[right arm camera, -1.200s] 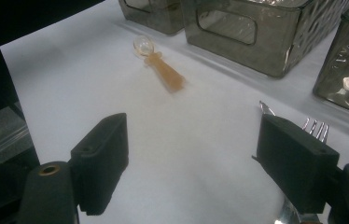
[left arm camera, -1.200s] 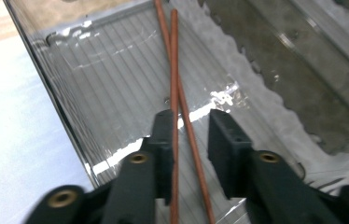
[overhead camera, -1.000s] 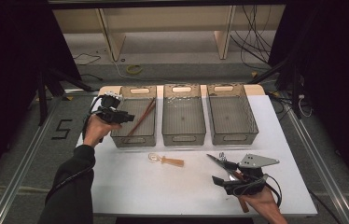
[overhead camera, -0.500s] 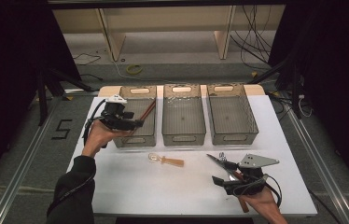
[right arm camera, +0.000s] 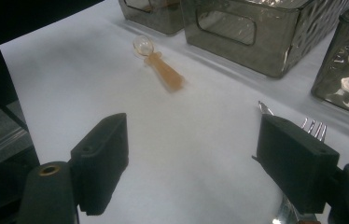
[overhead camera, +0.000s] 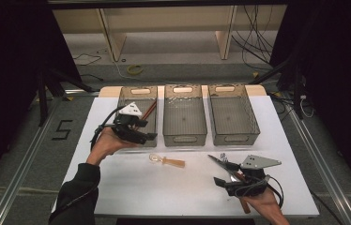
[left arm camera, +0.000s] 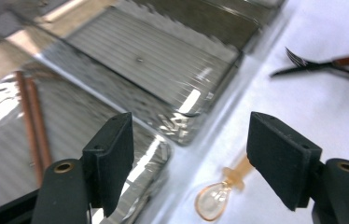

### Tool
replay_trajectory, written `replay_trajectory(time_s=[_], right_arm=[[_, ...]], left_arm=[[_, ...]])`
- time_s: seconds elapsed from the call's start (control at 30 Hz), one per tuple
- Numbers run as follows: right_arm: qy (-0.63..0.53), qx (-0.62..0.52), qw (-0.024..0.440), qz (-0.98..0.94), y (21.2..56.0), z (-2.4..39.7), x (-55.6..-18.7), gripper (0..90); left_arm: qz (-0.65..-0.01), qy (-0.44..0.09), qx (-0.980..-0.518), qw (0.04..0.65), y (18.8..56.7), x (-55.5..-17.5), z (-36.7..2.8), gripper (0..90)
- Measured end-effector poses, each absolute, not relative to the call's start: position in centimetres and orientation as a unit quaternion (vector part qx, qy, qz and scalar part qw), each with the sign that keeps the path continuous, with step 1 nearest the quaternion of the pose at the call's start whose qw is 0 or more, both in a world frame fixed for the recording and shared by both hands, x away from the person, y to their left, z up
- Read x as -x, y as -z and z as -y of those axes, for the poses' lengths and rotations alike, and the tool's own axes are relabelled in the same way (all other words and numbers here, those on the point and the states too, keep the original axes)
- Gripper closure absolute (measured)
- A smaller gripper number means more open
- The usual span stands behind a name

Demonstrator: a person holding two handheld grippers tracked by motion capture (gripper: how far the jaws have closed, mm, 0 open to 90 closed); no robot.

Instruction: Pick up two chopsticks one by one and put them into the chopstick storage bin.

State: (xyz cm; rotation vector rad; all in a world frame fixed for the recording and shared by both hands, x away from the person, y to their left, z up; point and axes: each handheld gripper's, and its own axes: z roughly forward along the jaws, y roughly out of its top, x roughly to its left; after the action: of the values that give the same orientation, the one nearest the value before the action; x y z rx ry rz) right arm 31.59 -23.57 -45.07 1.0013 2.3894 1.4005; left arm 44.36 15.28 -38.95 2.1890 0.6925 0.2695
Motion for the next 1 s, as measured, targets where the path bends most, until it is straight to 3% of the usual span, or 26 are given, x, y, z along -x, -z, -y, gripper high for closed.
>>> replay_trajectory(time_s=[1.0], right_arm=[[-0.476, -0.329, 0.091, -0.81, 45.2, 23.2, -32.2, 25.9]], left_arm=[[-0.19, -0.081, -0.914, 0.349, 41.0, -42.7, -11.0, 28.0]])
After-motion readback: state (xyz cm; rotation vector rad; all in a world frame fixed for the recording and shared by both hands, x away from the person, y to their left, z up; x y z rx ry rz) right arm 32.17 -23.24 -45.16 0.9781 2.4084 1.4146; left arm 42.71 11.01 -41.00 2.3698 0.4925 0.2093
